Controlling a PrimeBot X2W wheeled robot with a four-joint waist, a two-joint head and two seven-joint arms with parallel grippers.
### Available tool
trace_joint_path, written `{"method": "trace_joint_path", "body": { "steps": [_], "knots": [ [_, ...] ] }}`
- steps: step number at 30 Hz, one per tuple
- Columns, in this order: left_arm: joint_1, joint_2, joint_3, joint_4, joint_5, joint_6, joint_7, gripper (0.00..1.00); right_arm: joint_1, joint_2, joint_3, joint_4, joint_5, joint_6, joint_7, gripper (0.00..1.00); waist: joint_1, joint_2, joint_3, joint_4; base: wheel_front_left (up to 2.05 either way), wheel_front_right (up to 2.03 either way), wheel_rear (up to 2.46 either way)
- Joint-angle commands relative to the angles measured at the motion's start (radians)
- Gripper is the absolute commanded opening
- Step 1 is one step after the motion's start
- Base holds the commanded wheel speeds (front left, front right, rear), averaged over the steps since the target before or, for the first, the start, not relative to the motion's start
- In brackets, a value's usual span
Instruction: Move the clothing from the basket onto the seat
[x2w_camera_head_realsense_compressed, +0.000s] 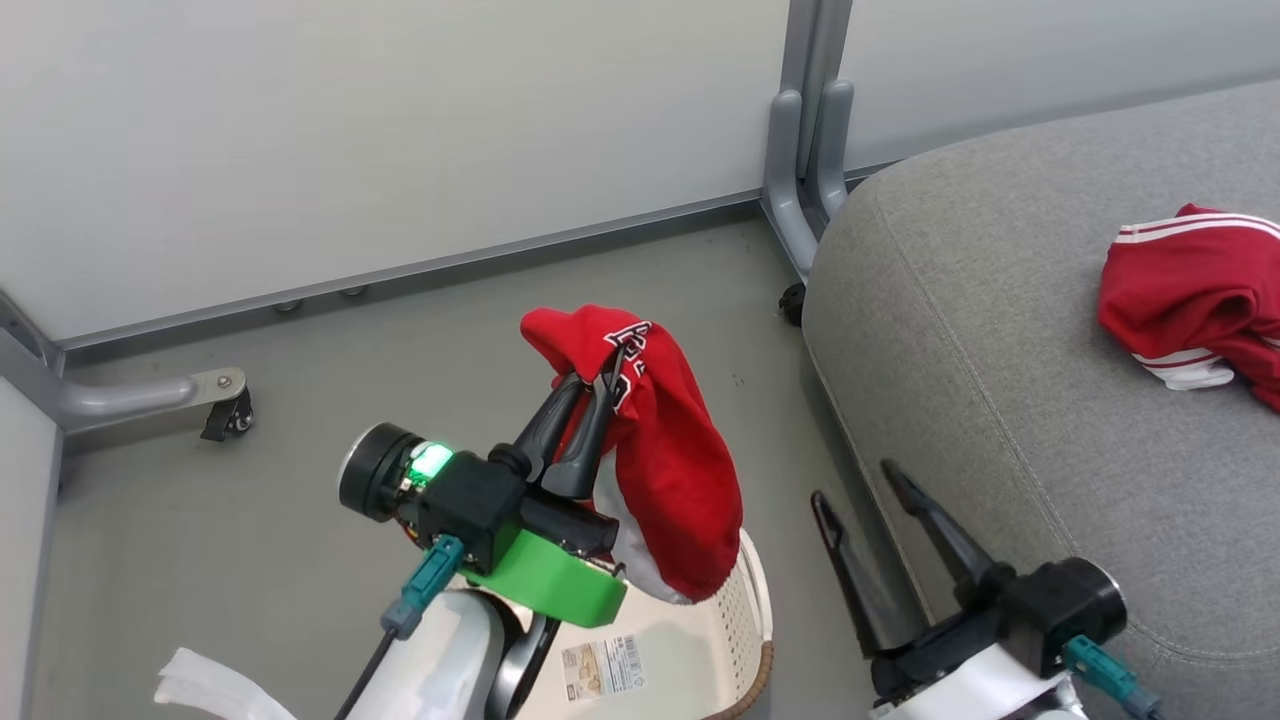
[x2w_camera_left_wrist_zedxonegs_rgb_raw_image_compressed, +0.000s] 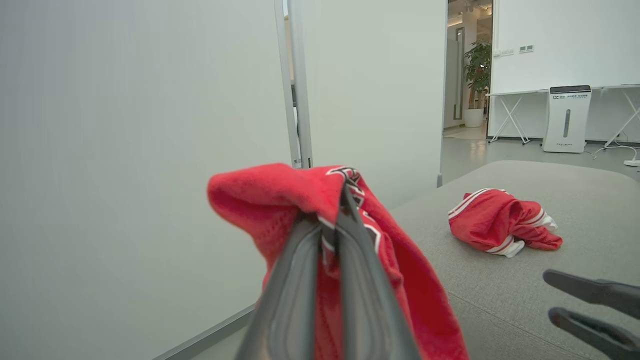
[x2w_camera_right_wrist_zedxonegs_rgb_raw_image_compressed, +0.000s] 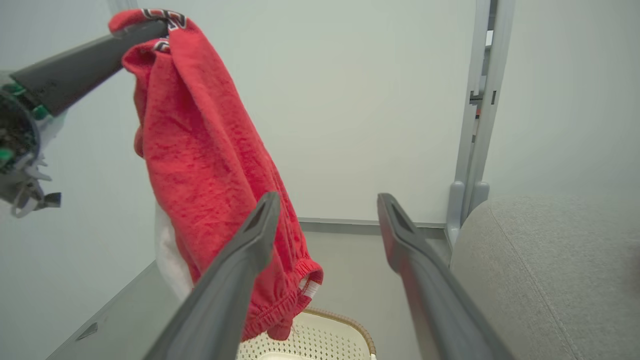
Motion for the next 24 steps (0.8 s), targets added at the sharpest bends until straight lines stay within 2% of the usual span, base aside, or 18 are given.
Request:
{"method": "trace_joint_path", "body": {
  "steps": [1, 8, 22, 23, 24],
  "knots": [
    [0.014, -0.002, -0.008, -0.007, -0.005, -0.007, -0.001, 0.0, -0.011, -0.01, 0.028, -0.004, 0.006, -0.001, 0.0, 1.0, 0.0002, 0.0071, -0.002, 0.003, 0.0, 0.0, 0.0],
    [-0.017, -0.002, -0.094, -0.02, -0.037, -0.019, -0.001, 0.0, -0.073, -0.033, 0.151, 0.007, 0.007, -0.001, 0.0, 1.0, 0.0002, 0.0071, 0.004, 0.017, 0.0, 0.0, 0.0],
    [-0.097, -0.002, -0.265, -0.083, -0.08, -0.03, -0.001, 0.0, -0.124, -0.018, 0.166, 0.144, -0.018, -0.001, 0.0, 1.0, 0.0002, 0.0071, 0.015, 0.048, 0.0, 0.0, 0.0],
    [-0.099, -0.002, -0.269, -0.08, -0.081, -0.03, -0.001, 0.0, -0.125, -0.016, 0.164, 0.148, -0.018, -0.001, 0.0, 0.5, 0.0002, 0.0071, 0.017, 0.048, 0.0, 0.0, 0.0],
    [-0.101, -0.002, -0.275, -0.075, -0.081, -0.03, -0.001, 0.0, -0.125, -0.014, 0.164, 0.153, -0.016, -0.001, 0.0, 0.18, 0.0002, 0.0071, 0.018, 0.046, 0.0, 0.0, 0.0]
  ]
}}
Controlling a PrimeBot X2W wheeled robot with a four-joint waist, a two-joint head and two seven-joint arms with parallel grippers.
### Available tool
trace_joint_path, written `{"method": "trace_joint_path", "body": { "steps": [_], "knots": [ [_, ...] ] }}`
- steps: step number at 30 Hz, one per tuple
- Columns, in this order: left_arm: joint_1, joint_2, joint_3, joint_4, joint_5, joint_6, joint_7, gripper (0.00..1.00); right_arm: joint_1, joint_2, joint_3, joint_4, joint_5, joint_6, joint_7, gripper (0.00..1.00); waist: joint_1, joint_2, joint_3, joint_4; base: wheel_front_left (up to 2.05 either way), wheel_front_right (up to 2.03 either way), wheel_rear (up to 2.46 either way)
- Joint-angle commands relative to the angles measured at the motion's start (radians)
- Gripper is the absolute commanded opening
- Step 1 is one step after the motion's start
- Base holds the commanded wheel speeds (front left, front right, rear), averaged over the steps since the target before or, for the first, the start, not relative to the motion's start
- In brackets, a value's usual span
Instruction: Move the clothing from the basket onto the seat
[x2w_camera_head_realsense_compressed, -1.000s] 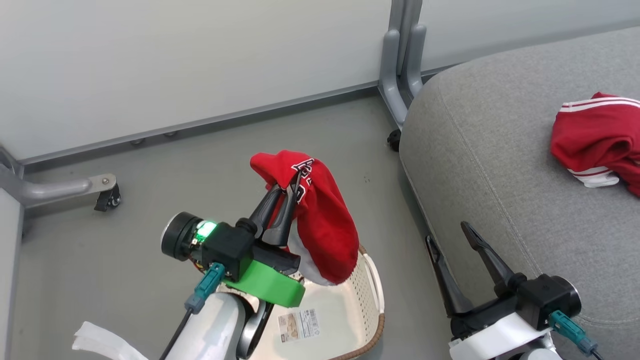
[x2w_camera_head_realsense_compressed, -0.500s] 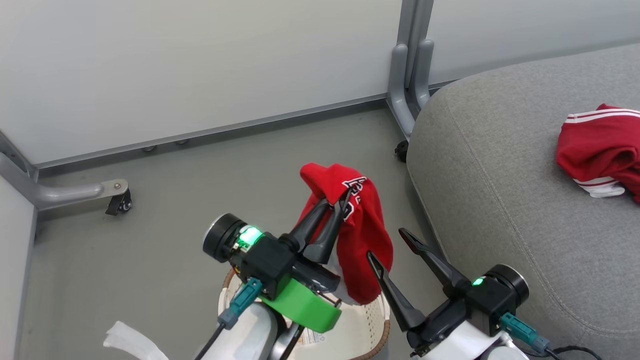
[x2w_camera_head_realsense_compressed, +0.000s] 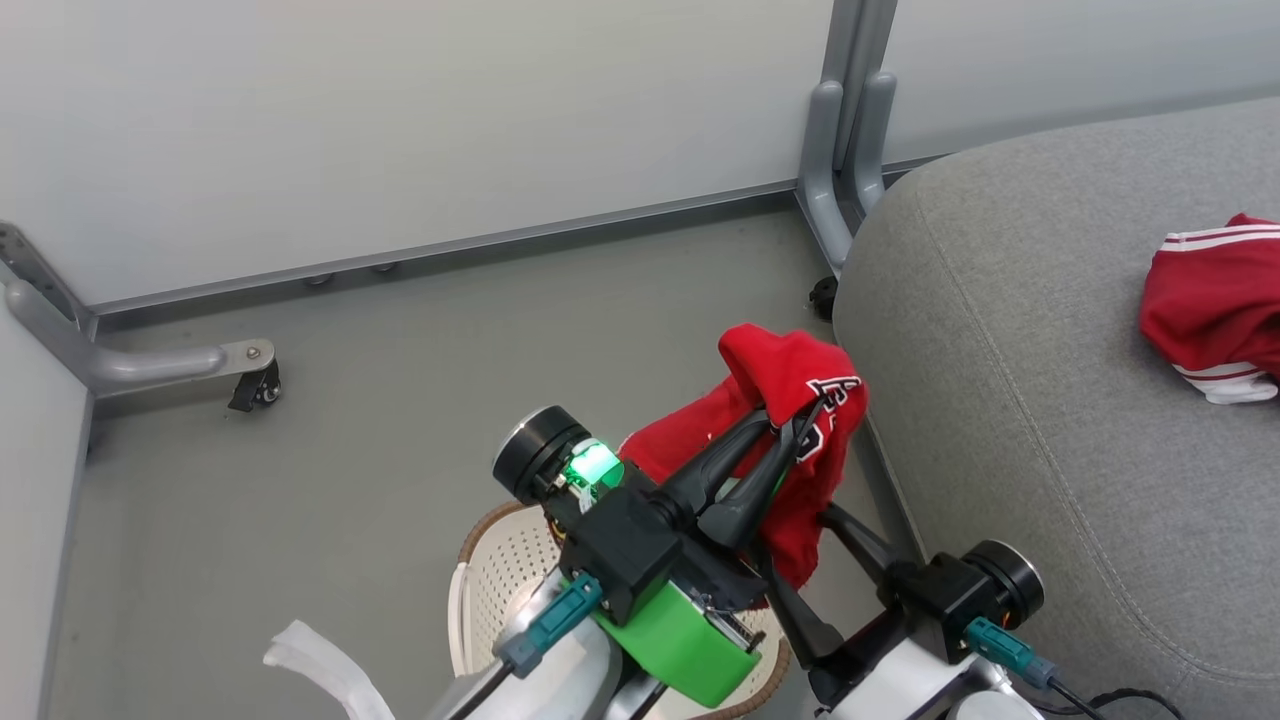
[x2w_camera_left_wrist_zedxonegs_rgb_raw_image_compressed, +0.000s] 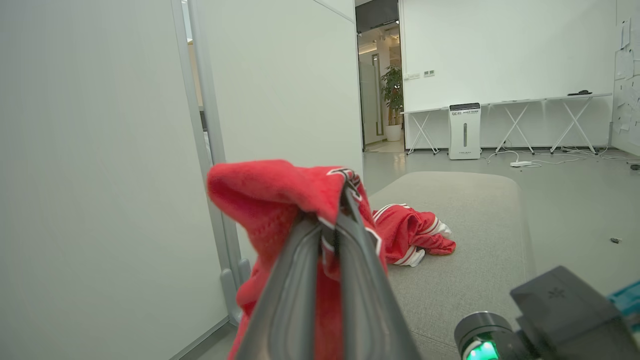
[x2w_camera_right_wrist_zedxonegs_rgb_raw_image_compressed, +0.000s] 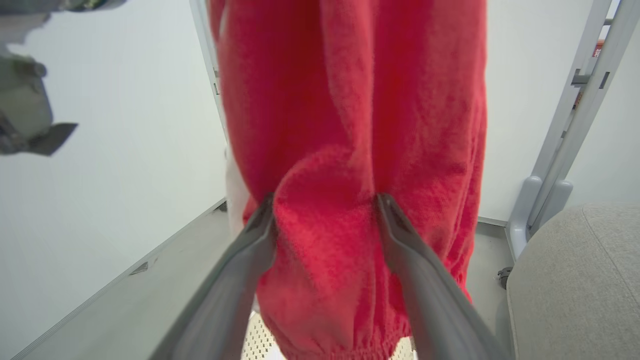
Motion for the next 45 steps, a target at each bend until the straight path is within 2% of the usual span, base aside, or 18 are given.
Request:
{"method": "trace_joint_path", "body": {
  "steps": [1, 20, 21, 22, 27, 45],
  "knots": [
    [-0.017, 0.0, -0.002, 0.004, -0.007, -0.003, -0.001, 0.0, -0.007, 0.0, 0.001, 0.008, 0.002, -0.001, 0.0, 0.0, 0.0001, 0.0071, 0.002, -0.002, 0.0, 0.0, 0.0],
    [-0.011, 0.0, 0.02, 0.083, -0.01, 0.019, -0.001, 0.0, -0.009, -0.013, 0.009, 0.032, 0.035, -0.001, 0.0, 0.0, 0.0001, 0.0071, -0.002, -0.015, 0.0, 0.0, 0.0],
    [-0.006, 0.0, 0.024, 0.09, -0.011, 0.024, -0.001, 0.36, -0.009, -0.014, 0.009, 0.032, 0.036, -0.001, 0.0, 0.0, 0.0001, 0.0071, -0.002, -0.016, 0.0, 0.0, 0.0],
    [-0.004, 0.0, 0.031, 0.093, -0.009, 0.034, -0.001, 1.0, -0.009, -0.015, 0.008, 0.031, 0.036, -0.001, 0.0, 0.0, 0.0001, 0.0071, -0.001, -0.016, 0.0, 0.0, 0.0],
    [-0.013, 0.0, 0.039, 0.126, 0.021, 0.044, -0.001, 1.0, -0.003, -0.016, 0.004, 0.032, 0.036, -0.001, 0.0, 0.0, 0.0001, 0.0071, 0.002, -0.017, 0.0, 0.0, 0.0],
    [-0.013, 0.0, 0.058, 0.16, 0.03, 0.033, -0.001, 1.0, -0.02, -0.019, -0.006, 0.02, 0.028, -0.001, 0.0, 0.0, 0.0001, 0.0071, 0.023, -0.031, 0.0, 0.0, 0.0]
  ]
}}
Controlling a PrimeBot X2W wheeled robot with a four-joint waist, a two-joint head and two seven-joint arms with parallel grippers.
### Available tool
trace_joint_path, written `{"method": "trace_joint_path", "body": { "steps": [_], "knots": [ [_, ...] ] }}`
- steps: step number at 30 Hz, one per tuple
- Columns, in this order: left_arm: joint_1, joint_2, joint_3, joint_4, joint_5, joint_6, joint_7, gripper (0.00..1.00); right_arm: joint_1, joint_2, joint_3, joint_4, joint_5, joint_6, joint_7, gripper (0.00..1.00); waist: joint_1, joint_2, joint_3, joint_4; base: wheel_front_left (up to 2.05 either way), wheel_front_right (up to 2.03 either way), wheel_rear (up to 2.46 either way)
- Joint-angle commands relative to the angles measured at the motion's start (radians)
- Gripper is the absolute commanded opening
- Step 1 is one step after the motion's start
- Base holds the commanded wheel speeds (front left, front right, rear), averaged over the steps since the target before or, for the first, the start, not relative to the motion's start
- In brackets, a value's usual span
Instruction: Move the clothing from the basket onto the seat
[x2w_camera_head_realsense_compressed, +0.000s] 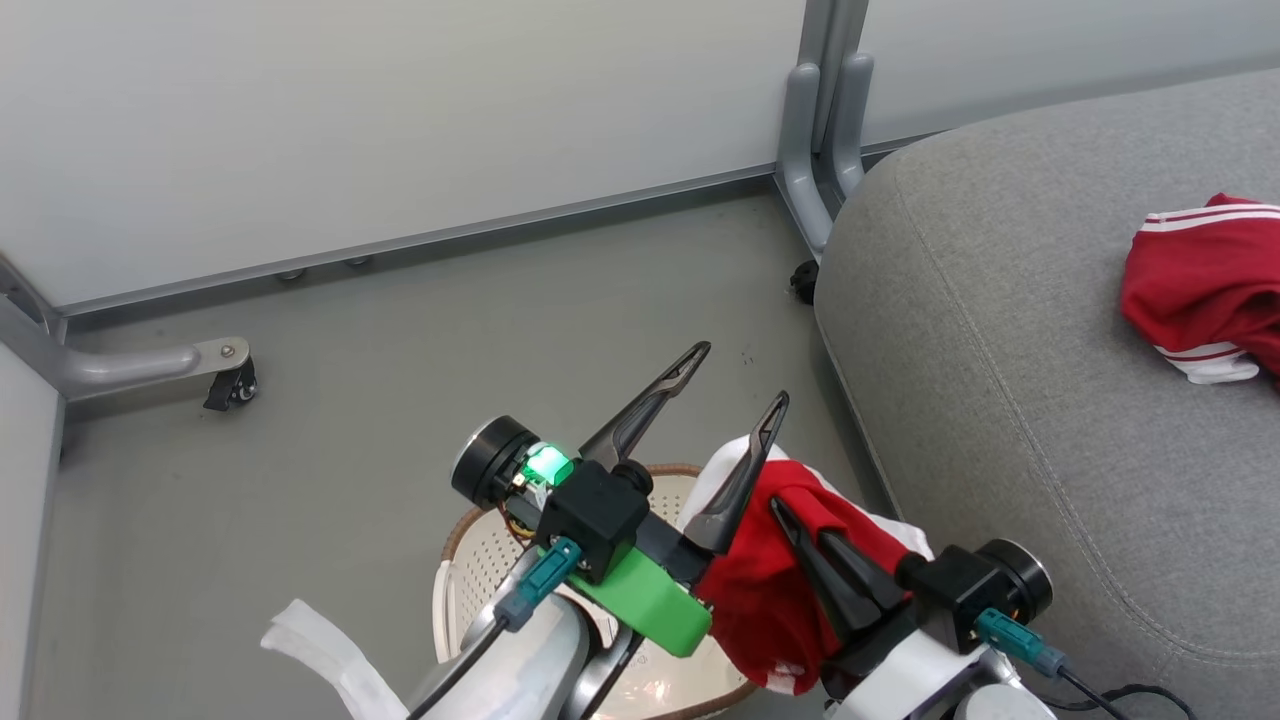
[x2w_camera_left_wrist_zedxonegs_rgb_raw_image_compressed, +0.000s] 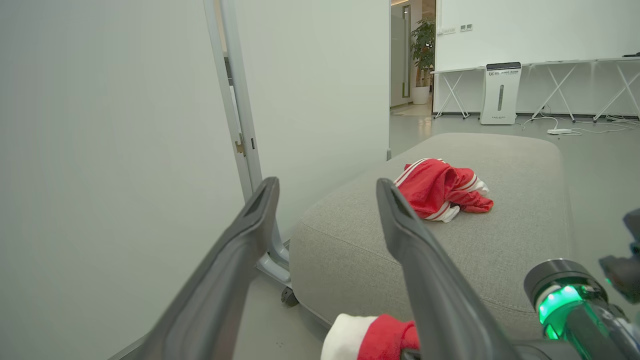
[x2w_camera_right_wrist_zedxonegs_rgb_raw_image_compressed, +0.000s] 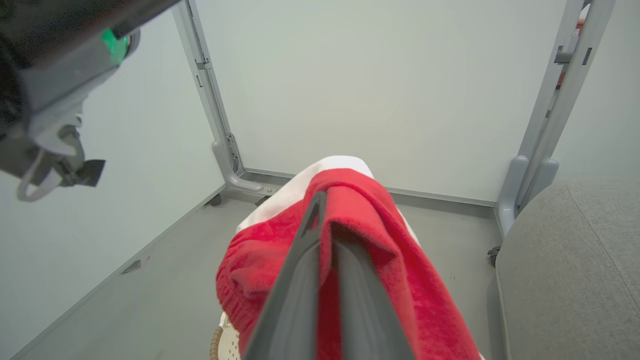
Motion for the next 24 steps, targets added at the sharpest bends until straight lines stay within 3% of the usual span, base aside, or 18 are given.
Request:
{"method": "trace_joint_path", "body": {
  "steps": [1, 6, 11, 24],
  "knots": [
    [-0.004, 0.001, 0.007, 0.005, 0.008, -0.005, -0.001, 1.0, -0.012, -0.004, -0.01, -0.008, -0.005, -0.001, 0.0, 0.0, 0.0, 0.0071, 0.007, -0.003, 0.0, 0.0, 0.0],
    [0.002, 0.001, 0.036, 0.01, -0.014, -0.018, -0.001, 1.0, -0.016, 0.006, -0.083, -0.046, -0.007, -0.001, 0.0, 0.0, 0.0, 0.0071, 0.038, -0.023, 0.0, 0.0, 0.0],
    [-0.007, 0.032, 0.055, 0.002, 0.034, -0.03, -0.001, 1.0, -0.028, 0.01, -0.15, -0.104, -0.019, -0.001, 0.0, 0.0, 0.0, 0.0071, 0.078, -0.067, 0.0, 0.0, 0.0],
    [0.055, 0.138, 0.089, -0.046, 0.087, -0.048, -0.001, 1.0, -0.015, 0.058, -0.317, -0.299, -0.015, -0.001, 0.0, 0.0, 0.0, 0.0071, 0.213, -0.298, 0.0, 0.0, 0.0]
  ]
}}
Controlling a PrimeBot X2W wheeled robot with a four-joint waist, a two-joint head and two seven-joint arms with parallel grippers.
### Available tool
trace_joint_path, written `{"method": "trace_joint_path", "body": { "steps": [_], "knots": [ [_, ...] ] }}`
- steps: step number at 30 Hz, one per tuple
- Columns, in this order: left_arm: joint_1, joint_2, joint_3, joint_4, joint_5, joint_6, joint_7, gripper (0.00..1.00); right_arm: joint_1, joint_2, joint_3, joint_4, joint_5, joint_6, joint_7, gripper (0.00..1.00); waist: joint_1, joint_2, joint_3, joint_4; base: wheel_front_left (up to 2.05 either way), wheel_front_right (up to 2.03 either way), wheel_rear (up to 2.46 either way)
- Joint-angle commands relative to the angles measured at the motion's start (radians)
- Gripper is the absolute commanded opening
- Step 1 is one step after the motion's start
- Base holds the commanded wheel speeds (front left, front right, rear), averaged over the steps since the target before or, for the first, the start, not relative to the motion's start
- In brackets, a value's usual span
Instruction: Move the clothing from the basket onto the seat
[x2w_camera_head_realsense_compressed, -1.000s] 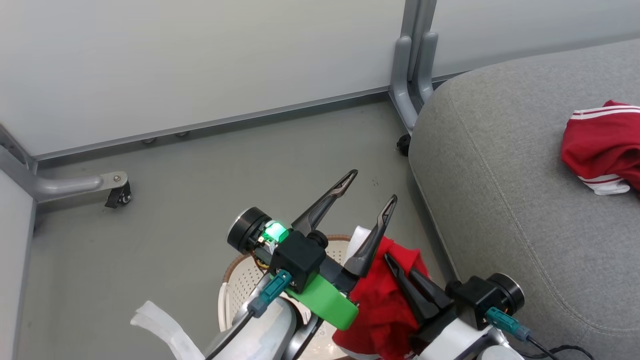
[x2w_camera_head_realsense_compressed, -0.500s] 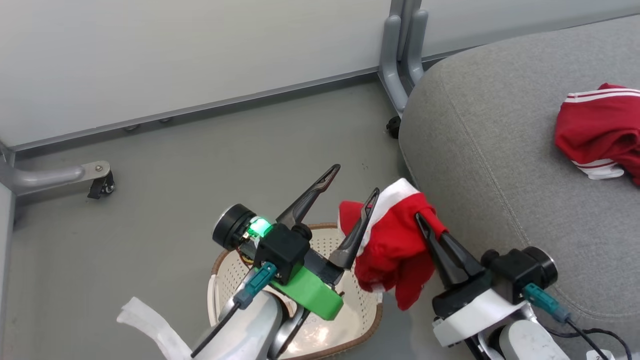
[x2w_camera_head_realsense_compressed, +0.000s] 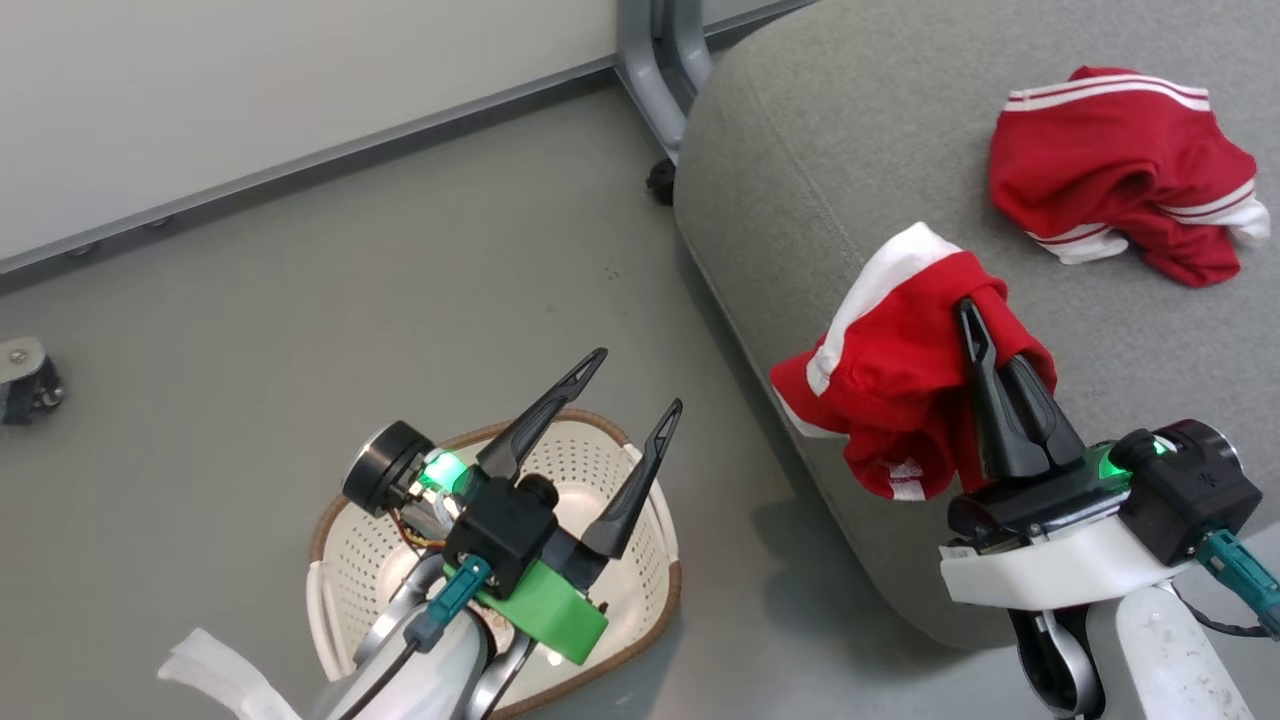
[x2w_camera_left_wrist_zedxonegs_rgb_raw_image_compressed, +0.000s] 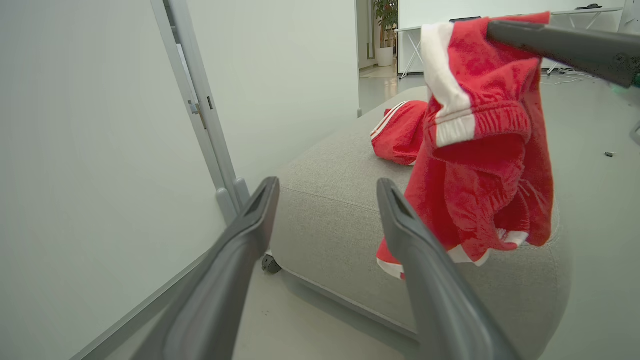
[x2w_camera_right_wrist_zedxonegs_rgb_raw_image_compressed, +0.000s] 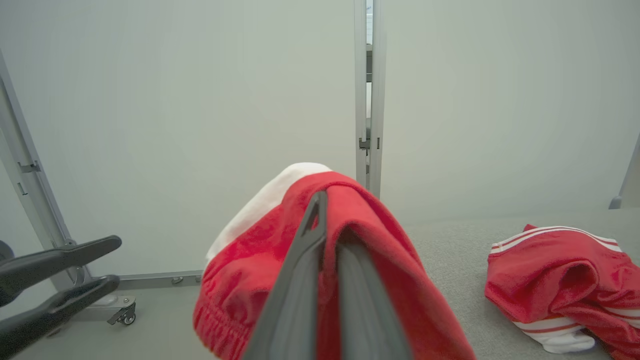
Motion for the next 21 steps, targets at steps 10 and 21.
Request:
{"method": "trace_joint_path", "body": {
  "steps": [10, 21],
  "knots": [
    [0.091, 0.076, 0.009, -0.004, -0.015, -0.007, 0.0, 1.0, 0.105, 0.02, -0.033, -0.07, 0.01, -0.001, 0.0, 0.0, 0.0, 0.0071, 0.08, -0.291, 0.0, 0.0, 0.0],
    [0.023, 0.092, -0.087, 0.021, -0.039, -0.007, 0.0, 1.0, 0.159, 0.021, -0.135, -0.136, 0.043, -0.001, 0.0, 0.0, 0.0, 0.0071, 0.122, -0.311, 0.0, 0.0, 0.0]
  ]
}}
